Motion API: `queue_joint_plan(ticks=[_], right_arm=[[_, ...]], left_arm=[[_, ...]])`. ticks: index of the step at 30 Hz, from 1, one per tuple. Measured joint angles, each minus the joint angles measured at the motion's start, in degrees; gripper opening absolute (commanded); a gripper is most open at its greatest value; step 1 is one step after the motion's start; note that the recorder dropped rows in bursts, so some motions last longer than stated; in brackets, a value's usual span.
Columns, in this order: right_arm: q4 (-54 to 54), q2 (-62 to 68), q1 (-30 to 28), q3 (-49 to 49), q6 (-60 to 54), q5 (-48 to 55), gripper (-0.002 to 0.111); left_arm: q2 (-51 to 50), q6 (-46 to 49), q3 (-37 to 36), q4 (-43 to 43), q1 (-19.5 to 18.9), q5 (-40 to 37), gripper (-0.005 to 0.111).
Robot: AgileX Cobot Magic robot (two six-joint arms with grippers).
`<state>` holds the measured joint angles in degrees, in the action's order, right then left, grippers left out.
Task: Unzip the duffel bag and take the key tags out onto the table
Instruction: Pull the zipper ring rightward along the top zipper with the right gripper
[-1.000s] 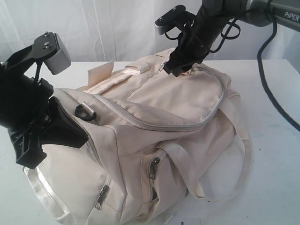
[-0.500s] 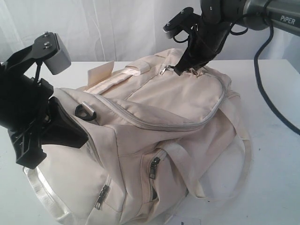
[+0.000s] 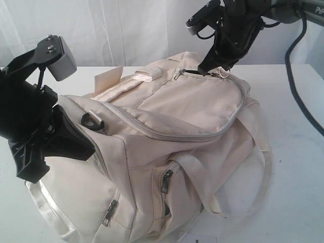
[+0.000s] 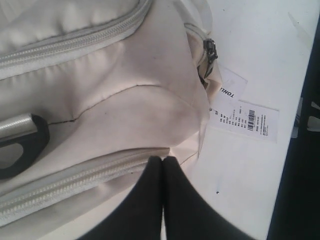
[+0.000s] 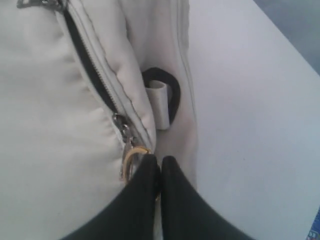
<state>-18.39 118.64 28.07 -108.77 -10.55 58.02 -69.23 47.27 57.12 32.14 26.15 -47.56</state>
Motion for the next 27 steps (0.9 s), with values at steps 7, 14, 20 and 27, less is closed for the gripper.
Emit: queue_joint_plan(ticks=[7,14,20,27], right_arm=[[-3.7,-0.4,0.0,0.0,2.9,1.7,0.0],[-5.5,-2.2,0.0,0.0,4.7,4.8,0.0],[-6.9,-3.8,0.2,0.0,5.1,8.3,0.0],[-7.4,-4.1,0.3,0.0,5.3,9.6,0.0]], left_arm=[[0.0,0.0,0.0,0.0,0.0,0.0,0.0],[0.0,0.0,0.0,0.0,0.0,-0.1,0.0],[0.0,0.0,0.0,0.0,0.0,-0.2,0.0],[0.0,0.0,0.0,0.3,0.0,-0.2,0.0]])
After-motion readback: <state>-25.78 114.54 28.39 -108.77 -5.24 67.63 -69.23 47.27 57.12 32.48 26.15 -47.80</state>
